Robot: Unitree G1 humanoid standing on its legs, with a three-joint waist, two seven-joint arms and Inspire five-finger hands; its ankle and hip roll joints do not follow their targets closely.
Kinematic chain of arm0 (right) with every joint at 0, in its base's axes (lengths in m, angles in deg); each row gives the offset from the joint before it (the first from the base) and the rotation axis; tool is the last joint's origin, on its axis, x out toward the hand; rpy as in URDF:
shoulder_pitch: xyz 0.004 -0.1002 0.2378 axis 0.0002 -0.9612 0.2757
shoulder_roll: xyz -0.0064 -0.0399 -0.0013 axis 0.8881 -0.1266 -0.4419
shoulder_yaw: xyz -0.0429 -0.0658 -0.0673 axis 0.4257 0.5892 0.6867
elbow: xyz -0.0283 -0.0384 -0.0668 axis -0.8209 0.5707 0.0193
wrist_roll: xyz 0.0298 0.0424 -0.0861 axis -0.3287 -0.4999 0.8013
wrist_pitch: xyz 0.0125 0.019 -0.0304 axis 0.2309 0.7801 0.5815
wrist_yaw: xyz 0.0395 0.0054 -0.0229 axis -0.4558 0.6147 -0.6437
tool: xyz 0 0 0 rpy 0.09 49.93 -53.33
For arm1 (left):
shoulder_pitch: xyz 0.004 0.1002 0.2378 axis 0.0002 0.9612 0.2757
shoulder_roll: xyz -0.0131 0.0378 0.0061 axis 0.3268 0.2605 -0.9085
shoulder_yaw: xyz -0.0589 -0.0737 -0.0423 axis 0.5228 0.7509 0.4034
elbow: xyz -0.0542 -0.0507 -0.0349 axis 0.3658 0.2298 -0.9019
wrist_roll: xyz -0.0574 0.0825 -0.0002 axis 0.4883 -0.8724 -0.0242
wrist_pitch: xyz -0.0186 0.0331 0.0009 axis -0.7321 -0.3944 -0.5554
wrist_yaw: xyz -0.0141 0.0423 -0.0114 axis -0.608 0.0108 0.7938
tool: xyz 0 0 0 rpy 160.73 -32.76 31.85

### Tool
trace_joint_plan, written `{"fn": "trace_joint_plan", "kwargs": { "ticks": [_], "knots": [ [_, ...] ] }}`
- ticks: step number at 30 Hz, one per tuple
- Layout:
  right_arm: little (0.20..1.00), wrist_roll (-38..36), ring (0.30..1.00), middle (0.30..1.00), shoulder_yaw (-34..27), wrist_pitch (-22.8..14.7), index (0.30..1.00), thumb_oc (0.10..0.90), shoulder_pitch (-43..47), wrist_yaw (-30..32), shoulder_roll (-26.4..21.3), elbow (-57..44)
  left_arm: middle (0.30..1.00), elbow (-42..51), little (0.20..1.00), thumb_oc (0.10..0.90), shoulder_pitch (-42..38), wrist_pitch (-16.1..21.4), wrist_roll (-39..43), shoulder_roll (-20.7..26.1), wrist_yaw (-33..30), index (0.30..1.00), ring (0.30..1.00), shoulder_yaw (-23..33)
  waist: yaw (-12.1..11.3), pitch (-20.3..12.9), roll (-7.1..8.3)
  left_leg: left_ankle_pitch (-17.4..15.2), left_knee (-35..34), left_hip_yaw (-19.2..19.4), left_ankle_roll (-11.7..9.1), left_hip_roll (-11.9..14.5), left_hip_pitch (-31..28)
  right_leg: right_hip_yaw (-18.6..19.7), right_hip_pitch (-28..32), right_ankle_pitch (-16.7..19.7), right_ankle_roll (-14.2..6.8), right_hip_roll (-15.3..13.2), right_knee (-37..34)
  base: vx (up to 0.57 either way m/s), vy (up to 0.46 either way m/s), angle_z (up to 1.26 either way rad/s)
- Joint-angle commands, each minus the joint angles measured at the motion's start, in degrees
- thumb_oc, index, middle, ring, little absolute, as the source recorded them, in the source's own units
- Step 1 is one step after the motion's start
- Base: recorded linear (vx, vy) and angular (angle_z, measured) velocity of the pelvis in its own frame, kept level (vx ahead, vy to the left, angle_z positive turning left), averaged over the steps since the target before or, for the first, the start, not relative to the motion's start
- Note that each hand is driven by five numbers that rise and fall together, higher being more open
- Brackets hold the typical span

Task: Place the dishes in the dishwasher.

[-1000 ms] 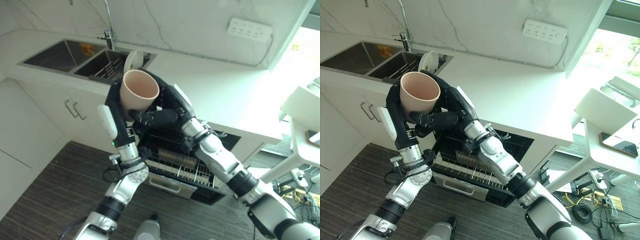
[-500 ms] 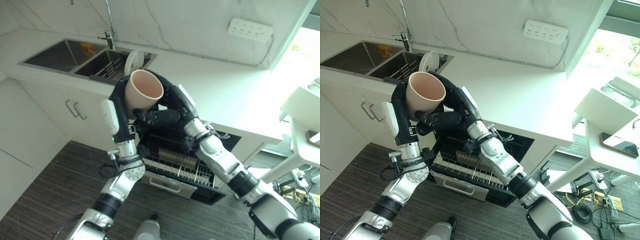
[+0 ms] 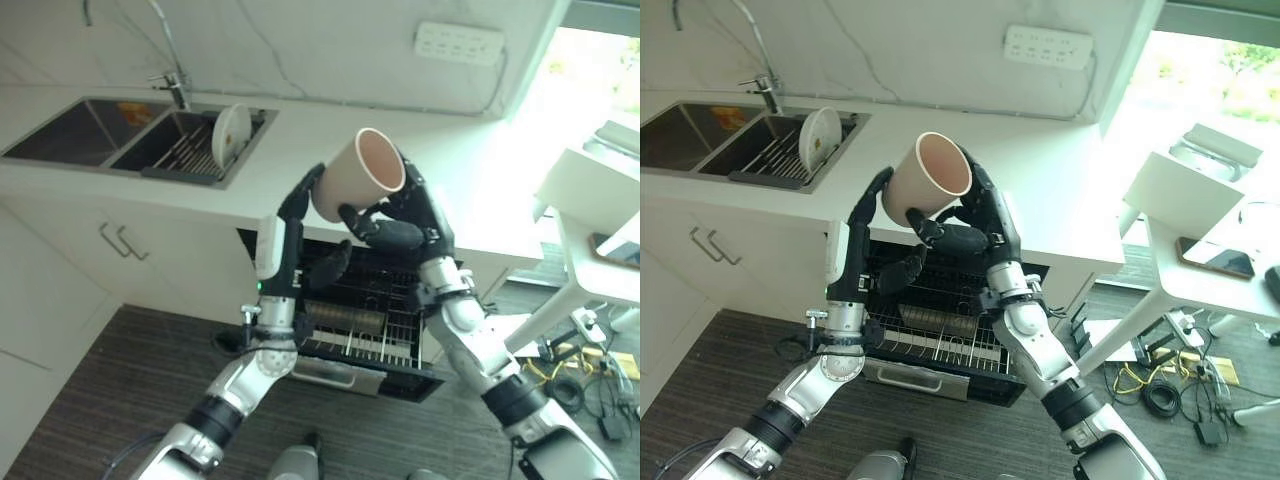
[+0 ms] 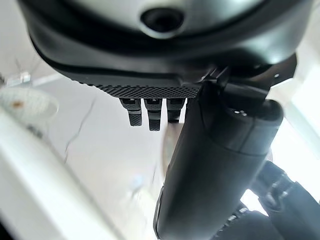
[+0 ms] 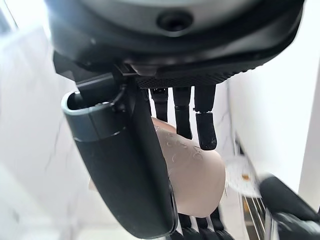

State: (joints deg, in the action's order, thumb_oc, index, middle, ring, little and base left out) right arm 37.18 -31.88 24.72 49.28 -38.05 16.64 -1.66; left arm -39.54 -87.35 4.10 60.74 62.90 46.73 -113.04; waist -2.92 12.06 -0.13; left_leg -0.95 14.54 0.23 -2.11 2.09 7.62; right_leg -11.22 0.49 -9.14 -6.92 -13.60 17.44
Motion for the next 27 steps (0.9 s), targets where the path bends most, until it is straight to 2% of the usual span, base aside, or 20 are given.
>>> {"fn": "trace_joint_plan", "kwargs": {
  "ticks": [1,6,12,16,20,24,26,27],
  "knots": [
    [0.300,-3.23,0.300,0.300,-6.03,-11.54,0.300,0.400,6.43,-7.98,0.36,-8.84,0.900,2.04,0.900,0.800,-0.60,5.13,-0.60,1.97,-0.94,0.900,0.900,-0.66,-0.89,-2.55,0.49,-13.51,2.65,2.58,-0.65,3.58,-6.56,3.82,-2.09,-1.90,-0.84,1.20,-0.25,0.03,0.016,-0.25],
    [0.300,-4.65,0.300,0.300,-7.70,-10.86,0.300,0.400,2.32,-13.40,-1.47,-8.93,0.900,1.64,0.900,0.800,2.55,7.05,-2.02,3.48,-1.96,0.900,0.900,2.47,-0.37,-2.76,0.45,-13.49,2.65,3.04,-0.63,3.67,-6.51,4.19,-2.34,-1.85,-0.88,1.38,-0.25,0.02,0.019,-0.13],
    [0.300,-11.06,0.300,0.300,-9.79,-7.75,0.300,0.400,-7.49,-24.46,-2.22,-7.49,0.900,3.39,0.900,0.800,7.38,8.05,-4.24,6.04,-1.25,0.900,0.900,7.58,0.33,-2.81,0.47,-13.44,2.65,3.26,-0.47,3.77,-6.27,4.36,-2.63,-1.75,-1.23,1.42,-0.25,0.00,0.001,-0.03],
    [0.300,-9.67,0.300,0.300,-9.90,-3.39,0.300,0.400,-13.32,-31.70,-2.69,-5.38,0.900,2.76,0.900,0.800,10.87,9.30,-6.58,7.43,-2.00,0.900,0.900,10.99,1.06,-2.75,0.57,-13.32,2.65,3.38,-0.48,3.82,-6.16,4.32,-2.80,-1.76,-1.48,1.32,-0.25,0.00,-0.003,-0.06],
    [0.300,-8.24,0.300,0.300,-9.83,-3.57,0.300,0.400,-15.66,-34.12,-2.93,-1.95,0.900,1.66,0.900,0.800,12.75,10.30,-8.00,8.11,-3.06,0.900,0.900,12.83,1.23,-2.69,0.62,-13.12,2.65,3.22,-0.56,3.83,-6.00,4.04,-2.85,-1.70,-1.57,1.20,-0.25,0.00,-0.004,-0.05],
    [0.300,-6.63,0.300,0.300,-10.03,-3.93,0.300,0.400,-16.85,-33.76,-3.51,0.30,0.900,0.87,0.900,0.800,13.44,10.68,-8.86,8.65,-3.86,0.900,0.900,13.92,1.35,-2.62,0.66,-13.01,2.65,2.96,-0.60,3.71,-5.75,3.89,-3.00,-1.68,-1.71,1.10,-0.25,0.00,0.000,0.00],
    [0.300,-5.15,0.300,0.300,-10.47,-4.74,0.300,0.400,-17.76,-33.95,-4.02,2.51,0.900,0.47,0.900,0.800,14.05,11.18,-9.65,8.79,-4.31,0.900,0.900,14.84,1.50,-2.51,0.59,-12.90,2.65,2.77,-0.68,3.66,-5.72,3.81,-2.97,-1.70,-1.75,1.10,-0.25,0.02,0.004,0.00],
    [0.300,-3.58,0.300,0.300,-10.24,-6.28,0.300,0.400,-18.05,-34.19,-4.32,4.11,0.900,0.58,0.900,0.800,14.42,11.35,-9.93,9.20,-3.86,0.900,0.900,15.21,1.44,-2.41,0.52,-12.79,2.65,2.54,-0.69,3.56,-5.69,3.78,-2.93,-1.68,-1.79,1.05,-0.25,0.04,0.005,0.00]
  ]
}}
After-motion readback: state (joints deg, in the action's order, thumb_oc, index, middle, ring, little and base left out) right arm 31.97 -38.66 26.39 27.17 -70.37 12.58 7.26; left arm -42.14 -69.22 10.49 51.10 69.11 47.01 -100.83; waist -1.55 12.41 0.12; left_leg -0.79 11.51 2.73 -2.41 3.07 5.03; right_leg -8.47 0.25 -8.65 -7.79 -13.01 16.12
